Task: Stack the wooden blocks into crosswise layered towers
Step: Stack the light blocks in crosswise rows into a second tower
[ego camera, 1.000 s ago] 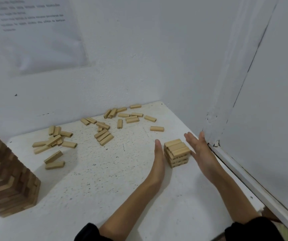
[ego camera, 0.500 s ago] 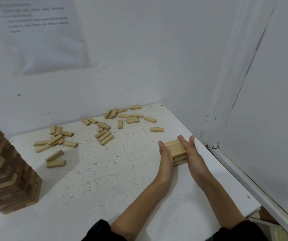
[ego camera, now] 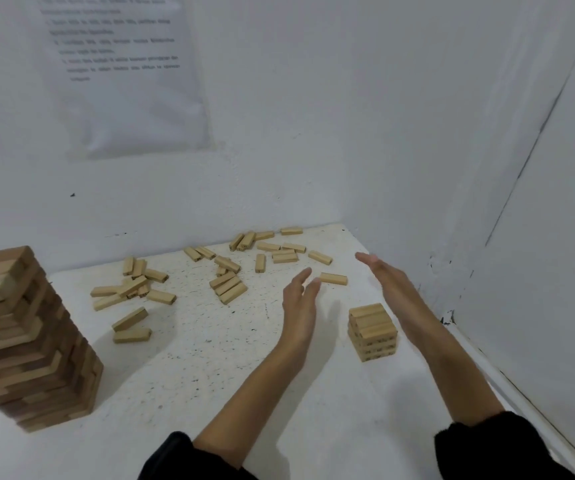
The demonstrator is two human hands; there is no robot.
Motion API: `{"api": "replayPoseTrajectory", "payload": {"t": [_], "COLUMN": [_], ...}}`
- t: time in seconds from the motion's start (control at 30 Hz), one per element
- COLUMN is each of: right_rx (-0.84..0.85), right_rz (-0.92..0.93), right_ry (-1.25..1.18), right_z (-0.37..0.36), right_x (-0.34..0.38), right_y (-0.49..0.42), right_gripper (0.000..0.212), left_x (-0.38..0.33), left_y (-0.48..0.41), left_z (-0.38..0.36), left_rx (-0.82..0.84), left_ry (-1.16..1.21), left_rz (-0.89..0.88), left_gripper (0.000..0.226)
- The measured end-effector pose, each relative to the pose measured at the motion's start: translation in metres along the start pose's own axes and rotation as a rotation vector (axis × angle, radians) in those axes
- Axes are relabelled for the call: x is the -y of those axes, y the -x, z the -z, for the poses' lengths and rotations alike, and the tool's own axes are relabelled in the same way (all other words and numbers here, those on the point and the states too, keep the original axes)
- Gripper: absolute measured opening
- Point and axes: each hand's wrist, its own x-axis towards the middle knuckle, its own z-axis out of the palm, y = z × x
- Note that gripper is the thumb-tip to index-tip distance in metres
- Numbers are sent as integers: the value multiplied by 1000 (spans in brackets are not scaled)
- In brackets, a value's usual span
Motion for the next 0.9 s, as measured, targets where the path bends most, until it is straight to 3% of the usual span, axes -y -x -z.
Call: {"api": "replayPoseTrajectory", "payload": {"t": [0.13, 0.33, 0.47, 0.67, 0.9], "right_rx": [170, 394, 509, 353, 433], "right_rz": [176, 80, 7, 126, 71], "right_ry": [390, 1080, 1066, 983, 1064], "right_z": [-18, -38, -34, -26, -36], "right_x": [11, -10, -17, -9, -17], "right_y": [-63, -139, -155, -177, -190], "right_gripper": [17, 34, 27, 31, 23], "left_x": [-4, 3, 15, 28, 37], "left_y": [-48, -115, -143, -156, -159], "left_z": [31, 61, 70, 68, 59], "left_rx": [35, -11, -16, 6, -46], "left_ry": [-201, -576, -688, -840, -992], "left_rz": [-83, -215, -216, -250, -352], "left_gripper": [18, 22, 22, 27, 33]}}
